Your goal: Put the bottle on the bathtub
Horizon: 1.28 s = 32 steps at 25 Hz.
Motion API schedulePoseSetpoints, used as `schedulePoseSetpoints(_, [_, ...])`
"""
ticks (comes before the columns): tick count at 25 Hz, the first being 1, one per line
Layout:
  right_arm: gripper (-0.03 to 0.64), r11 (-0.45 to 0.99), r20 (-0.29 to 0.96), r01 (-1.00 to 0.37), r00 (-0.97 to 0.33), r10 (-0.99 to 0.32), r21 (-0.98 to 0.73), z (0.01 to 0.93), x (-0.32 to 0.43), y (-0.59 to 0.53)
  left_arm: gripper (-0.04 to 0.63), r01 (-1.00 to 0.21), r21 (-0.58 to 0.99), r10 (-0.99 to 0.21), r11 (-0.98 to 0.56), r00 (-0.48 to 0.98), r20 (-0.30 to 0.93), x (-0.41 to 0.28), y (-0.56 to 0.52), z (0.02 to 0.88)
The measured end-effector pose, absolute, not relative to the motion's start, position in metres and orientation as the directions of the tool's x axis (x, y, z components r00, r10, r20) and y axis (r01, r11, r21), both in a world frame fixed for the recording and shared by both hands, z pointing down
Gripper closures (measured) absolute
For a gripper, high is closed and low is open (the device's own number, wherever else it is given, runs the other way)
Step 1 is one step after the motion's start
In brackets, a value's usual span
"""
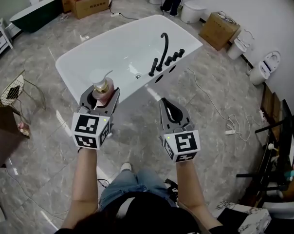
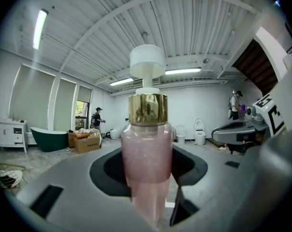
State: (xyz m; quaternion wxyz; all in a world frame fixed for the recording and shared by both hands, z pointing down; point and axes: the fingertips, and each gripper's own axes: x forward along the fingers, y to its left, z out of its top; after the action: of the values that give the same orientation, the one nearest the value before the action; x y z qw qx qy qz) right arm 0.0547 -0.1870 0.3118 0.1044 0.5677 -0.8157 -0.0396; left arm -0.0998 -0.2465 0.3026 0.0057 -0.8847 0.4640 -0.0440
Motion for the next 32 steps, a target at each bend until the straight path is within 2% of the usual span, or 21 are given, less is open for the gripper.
schedulePoseSetpoints(8, [0.601,0.393,0.178,-0.906,-0.365,-0.914,0.159,0.337,0.054,-0.217,0.376,-0.823,-0.043,-0.822,-0.566,0.560,0.106,-0.104,-0.275,0.322])
schedulePoseSetpoints(27, [0.601,0.511,0.311,-0.850,-0.454,-0.835,0.130,0.423,0.093,-0.348,0.376,-0.816,-0.010,-0.796,-0.577,0.560,0.230,-0.034,-0.403,0.436])
schedulePoseSetpoints(32, [0.601,0.521,0.353,-0.850,-0.466,-0.812,0.076,0.466,0.095,-0.370,0.376,-0.814,0.010,-0.783,-0.581,0.562,0.267,-0.020,-0.437,0.476])
